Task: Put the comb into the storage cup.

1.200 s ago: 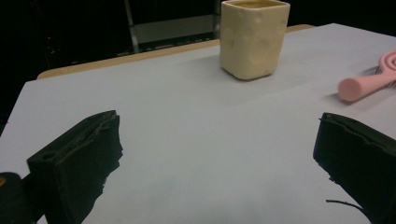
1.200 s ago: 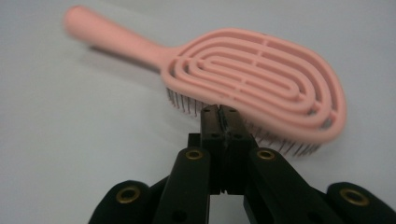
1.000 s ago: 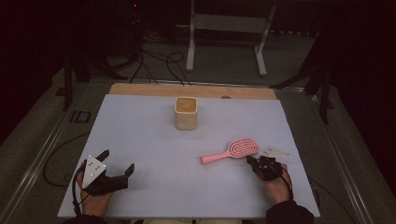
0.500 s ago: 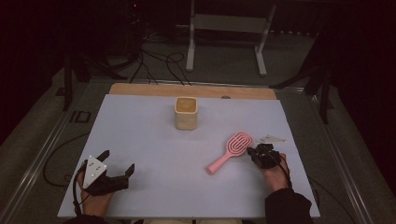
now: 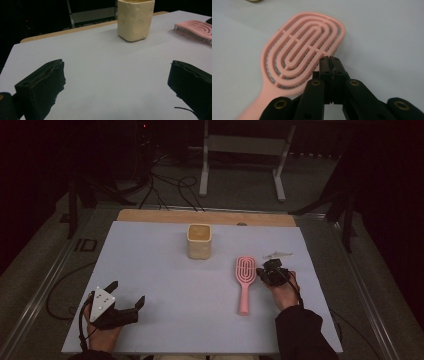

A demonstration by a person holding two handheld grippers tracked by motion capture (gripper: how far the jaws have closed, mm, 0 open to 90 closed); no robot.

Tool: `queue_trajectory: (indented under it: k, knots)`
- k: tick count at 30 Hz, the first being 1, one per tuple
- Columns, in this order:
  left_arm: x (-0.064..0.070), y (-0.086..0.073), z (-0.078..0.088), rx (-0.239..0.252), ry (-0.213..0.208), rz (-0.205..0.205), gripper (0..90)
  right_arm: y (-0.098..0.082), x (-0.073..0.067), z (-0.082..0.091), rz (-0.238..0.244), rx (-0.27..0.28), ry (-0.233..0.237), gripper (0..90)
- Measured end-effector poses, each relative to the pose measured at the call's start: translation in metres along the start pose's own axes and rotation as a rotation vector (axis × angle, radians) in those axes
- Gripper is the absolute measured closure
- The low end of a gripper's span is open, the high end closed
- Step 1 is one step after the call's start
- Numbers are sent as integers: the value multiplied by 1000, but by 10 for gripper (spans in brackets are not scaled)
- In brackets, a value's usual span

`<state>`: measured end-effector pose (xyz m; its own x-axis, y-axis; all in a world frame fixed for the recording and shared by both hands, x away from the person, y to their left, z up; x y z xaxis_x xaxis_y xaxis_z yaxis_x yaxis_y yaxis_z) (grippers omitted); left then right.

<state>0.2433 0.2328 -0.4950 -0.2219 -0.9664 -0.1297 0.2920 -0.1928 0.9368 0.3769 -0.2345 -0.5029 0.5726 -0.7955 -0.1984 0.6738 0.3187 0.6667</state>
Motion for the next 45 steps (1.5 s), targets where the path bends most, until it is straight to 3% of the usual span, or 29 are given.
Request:
queue_trajectory:
  k: [10, 17, 24, 30, 31, 32, 33, 36, 37, 40, 41, 42, 43, 45]
  knots:
    - [0, 0, 0, -1, -1, 0, 15, 4, -10, -16, 53, -33, 37, 881]
    - [0, 0, 0, 1, 1, 1, 15, 10, -26, -21, 145, -59, 45, 867]
    - [-1, 0, 0, 2, 1, 2, 15, 8, -26, -20, 144, -49, 58, 849]
    - [0, 0, 0, 2, 1, 1, 15, 9, -28, -6, 141, 18, 77, 746]
    - [0, 0, 0, 2, 1, 2, 15, 9, -29, 2, 135, 55, 83, 688]
    - [0, 0, 0, 2, 1, 2, 15, 9, -29, 2, 135, 55, 83, 688]
    - [0, 0, 0, 0, 0, 1, 15, 7, -30, 11, 125, 98, 84, 614]
    - [0, 0, 0, -2, -1, 1, 15, 5, -29, 21, 114, 143, 90, 554]
    - [0, 0, 0, -1, -1, 1, 15, 1, -29, 31, 105, 186, 105, 500]
    - [0, 0, 0, 0, 0, 1, 15, -2, -29, 40, 92, 210, 134, 428]
    - [0, 0, 0, -1, 0, 1, 15, -6, -33, 49, 119, 234, 139, 352]
    - [0, 0, 0, -1, 0, 1, 14, -6, -33, 49, 119, 234, 139, 352]
    - [0, 0, 0, 0, 0, 0, 14, -11, -40, 58, 176, 272, 115, 256]
    - [0, 0, 0, 1, 0, 1, 15, -15, -43, 62, 189, 288, 108, 215]
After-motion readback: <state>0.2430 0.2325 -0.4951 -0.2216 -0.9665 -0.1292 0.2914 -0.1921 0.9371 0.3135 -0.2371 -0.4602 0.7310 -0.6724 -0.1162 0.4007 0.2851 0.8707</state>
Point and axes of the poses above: each handheld gripper's, and its own axes: z roughly backward along the jaws, y roughly out of its top, x roughly to its right, the point moved 2 cm from there along -z, roughly forward along the jaws, and after that the axes turned 14 degrees about y, right-handed, at the moved point
